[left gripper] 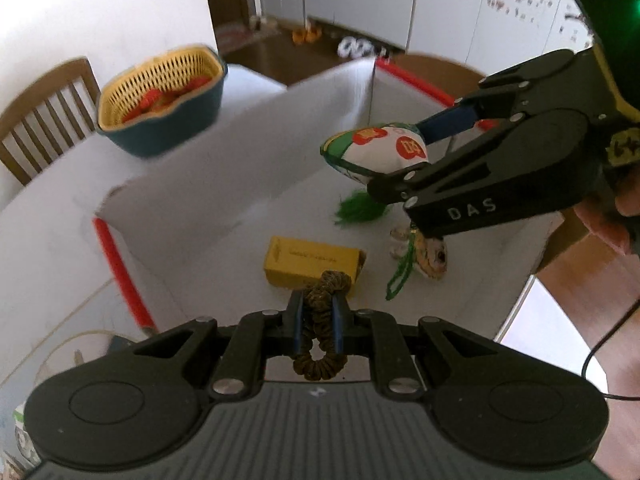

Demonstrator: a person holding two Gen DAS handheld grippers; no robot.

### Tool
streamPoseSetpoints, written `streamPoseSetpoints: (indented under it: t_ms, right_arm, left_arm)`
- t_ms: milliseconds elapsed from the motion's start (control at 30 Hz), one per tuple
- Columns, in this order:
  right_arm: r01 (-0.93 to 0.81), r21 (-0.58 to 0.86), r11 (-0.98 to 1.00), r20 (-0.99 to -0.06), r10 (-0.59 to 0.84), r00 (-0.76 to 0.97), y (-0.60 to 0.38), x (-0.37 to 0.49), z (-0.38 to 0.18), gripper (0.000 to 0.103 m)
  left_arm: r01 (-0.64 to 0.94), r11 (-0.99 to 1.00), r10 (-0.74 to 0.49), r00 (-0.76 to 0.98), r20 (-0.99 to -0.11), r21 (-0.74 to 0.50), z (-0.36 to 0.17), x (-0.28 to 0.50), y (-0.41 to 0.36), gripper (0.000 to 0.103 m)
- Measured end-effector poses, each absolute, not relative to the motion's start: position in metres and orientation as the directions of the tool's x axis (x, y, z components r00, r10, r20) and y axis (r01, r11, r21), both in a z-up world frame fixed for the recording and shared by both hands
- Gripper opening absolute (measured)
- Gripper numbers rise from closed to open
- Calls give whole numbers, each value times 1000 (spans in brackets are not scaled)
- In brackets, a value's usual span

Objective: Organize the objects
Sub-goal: 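Release the bracelet from the left tool while the right tool drops the pouch into the box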

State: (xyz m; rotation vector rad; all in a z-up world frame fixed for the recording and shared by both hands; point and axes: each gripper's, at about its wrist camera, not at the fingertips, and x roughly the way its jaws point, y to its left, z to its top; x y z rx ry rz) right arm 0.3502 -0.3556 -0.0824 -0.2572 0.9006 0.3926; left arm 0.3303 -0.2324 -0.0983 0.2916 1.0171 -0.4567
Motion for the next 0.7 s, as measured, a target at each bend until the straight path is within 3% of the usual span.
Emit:
streamPoseSetpoints:
  t_ms: [167, 700]
  right_arm:
    - [-429, -53, 902, -839, 193, 509, -351, 356, -99, 60]
    - [-446, -25, 895, -889, 184, 420, -351, 354, -120, 65]
  left_arm:
    - [503, 863, -168, 379, -910, 50, -113, 339, -244, 14]
    - [482, 876, -157, 230, -960, -28, -137, 354, -246, 15]
